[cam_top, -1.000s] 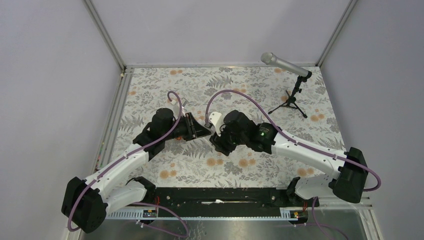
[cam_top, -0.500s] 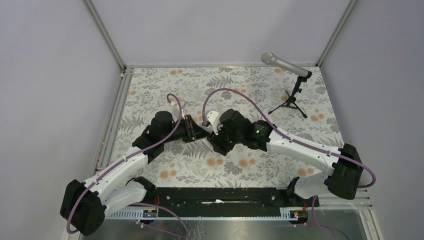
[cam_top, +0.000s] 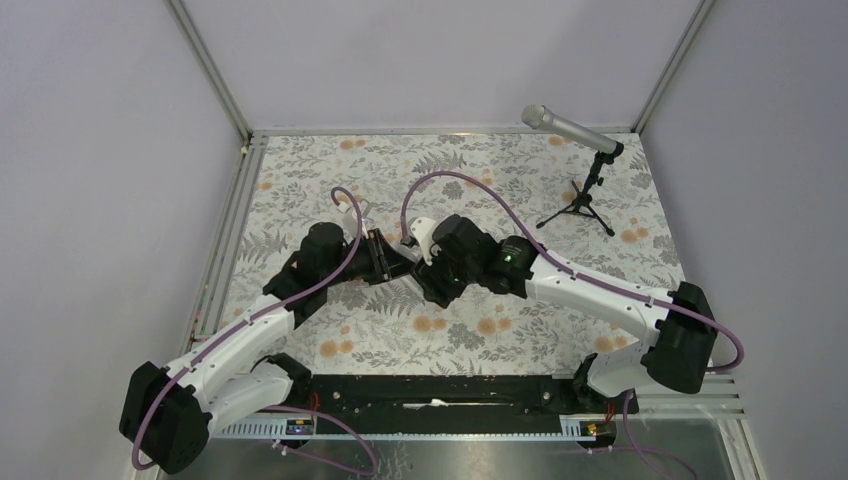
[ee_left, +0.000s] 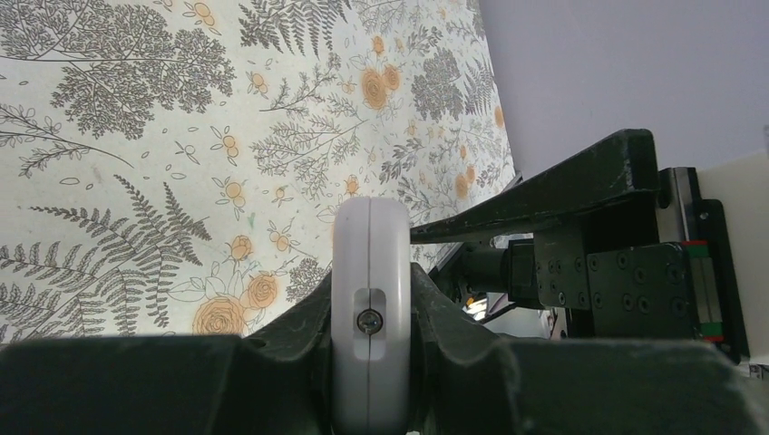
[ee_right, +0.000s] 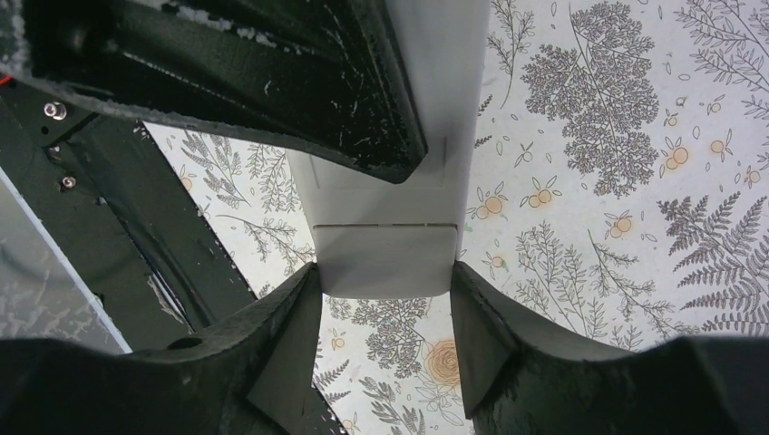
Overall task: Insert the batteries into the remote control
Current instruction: Load the battery cover into the remote control.
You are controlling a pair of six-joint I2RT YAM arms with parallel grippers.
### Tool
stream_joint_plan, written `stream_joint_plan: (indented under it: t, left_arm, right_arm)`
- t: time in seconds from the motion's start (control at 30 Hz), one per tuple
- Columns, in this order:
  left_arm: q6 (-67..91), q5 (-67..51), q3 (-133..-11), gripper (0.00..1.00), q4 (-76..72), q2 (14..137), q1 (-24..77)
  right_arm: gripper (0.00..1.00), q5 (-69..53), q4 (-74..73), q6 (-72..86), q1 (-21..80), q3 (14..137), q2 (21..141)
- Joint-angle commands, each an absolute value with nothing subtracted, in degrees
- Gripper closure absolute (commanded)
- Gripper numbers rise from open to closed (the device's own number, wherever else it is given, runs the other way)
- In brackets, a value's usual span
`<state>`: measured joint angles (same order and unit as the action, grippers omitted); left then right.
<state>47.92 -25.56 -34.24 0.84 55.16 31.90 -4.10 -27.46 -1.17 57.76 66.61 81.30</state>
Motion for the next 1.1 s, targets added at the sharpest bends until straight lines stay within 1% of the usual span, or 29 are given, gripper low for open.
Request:
stream_joint_plan:
  t: [0.0, 0.27, 0.4, 0.63, 0.83, 1.07]
  left_arm:
    - [49.1, -28.4, -36.9, 1.0, -1.5, 54.2, 32.6]
    - [50.5, -29.6, -38.3, 1.0, -0.4, 55.1, 32.6]
    - [51.9, -32.7, -39.1, 1.0, -1.0, 56.1, 32.6]
    - [52.2, -38.4, -44.4, 1.0, 4.4, 59.4, 32.4]
    - [54.1, -43.0, -46.5, 1.0, 5.2, 61.4, 31.5]
    - [54.1, -45.3, -47.6, 1.0, 5.4, 62.4, 31.0]
  right_arm:
    - [0.57, -0.3, -27.1, 1.6, 57.9, 70.2, 83.3]
    - [0.54, 2.0, -27.7, 3.7, 57.9, 71.5, 85.4]
    - [0.51, 0.2, -27.2, 2.7, 57.9, 71.8, 85.5]
    - [0.47, -5.0, -30.2, -0.9, 57.8, 74.4, 85.8]
    - [0.46, -3.8, -33.0, -0.8, 57.8, 76.9, 87.4]
    - [0.45, -1.5, -35.5, -0.4, 57.8, 79.1, 89.4]
